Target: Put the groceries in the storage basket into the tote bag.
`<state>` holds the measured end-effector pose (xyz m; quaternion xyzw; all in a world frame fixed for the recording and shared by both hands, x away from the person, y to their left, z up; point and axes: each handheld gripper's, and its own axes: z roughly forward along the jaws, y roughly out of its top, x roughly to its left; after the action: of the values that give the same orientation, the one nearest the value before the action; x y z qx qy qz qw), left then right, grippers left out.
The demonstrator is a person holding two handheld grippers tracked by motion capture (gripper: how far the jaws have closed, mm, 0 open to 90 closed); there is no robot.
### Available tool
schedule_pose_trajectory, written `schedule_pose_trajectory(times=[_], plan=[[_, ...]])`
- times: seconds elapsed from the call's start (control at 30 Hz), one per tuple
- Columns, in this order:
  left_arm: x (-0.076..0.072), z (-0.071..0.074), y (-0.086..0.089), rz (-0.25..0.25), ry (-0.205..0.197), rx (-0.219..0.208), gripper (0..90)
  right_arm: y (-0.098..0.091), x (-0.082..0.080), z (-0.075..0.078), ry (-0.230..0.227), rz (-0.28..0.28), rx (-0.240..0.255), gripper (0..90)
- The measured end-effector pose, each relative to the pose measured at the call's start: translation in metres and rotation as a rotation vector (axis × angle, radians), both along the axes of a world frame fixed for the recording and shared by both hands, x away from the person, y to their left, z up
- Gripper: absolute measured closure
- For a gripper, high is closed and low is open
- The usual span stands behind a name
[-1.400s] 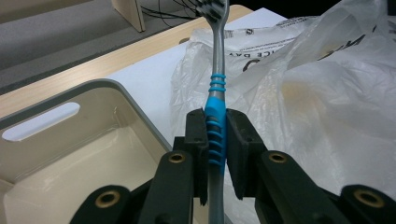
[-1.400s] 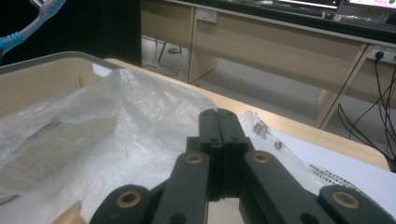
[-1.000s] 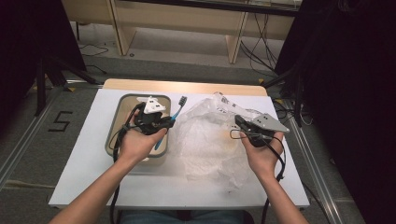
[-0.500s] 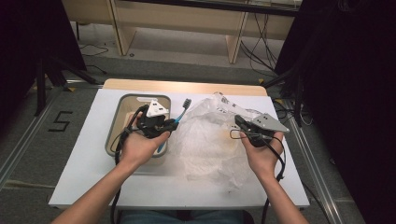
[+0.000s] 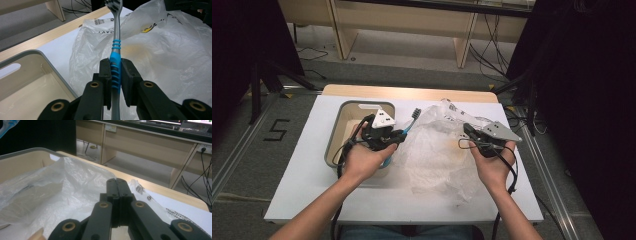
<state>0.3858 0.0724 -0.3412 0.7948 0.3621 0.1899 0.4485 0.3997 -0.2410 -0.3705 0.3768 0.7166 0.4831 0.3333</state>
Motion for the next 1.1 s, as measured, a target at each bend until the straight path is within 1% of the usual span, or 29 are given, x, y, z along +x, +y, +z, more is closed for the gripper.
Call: schedule_pose_trajectory(times=[0.47,0.63,0.67,0.77,1.1], plan=[[-0.005,-0.002,-0.011,-0.03,0.005,0.01,79.2,0.0,0.0,0.0,-0.001,0.001,-0.001,90.0],[-0.008,-0.003,-0.015,-0.046,0.007,0.021,79.2,0.0,0.0,0.0,-0.001,0.0,0.001,90.0],[-0.008,-0.003,-0.017,-0.047,0.008,0.018,79.2,0.0,0.0,0.0,-0.001,0.0,0.0,90.0],[-0.009,-0.005,-0.02,-0.056,0.01,0.028,79.2,0.001,0.0,0.0,-0.001,0.002,-0.001,90.0],[-0.01,-0.009,-0.031,-0.078,0.019,0.041,79.2,0.001,0.0,0.0,0.0,0.001,-0.001,90.0]])
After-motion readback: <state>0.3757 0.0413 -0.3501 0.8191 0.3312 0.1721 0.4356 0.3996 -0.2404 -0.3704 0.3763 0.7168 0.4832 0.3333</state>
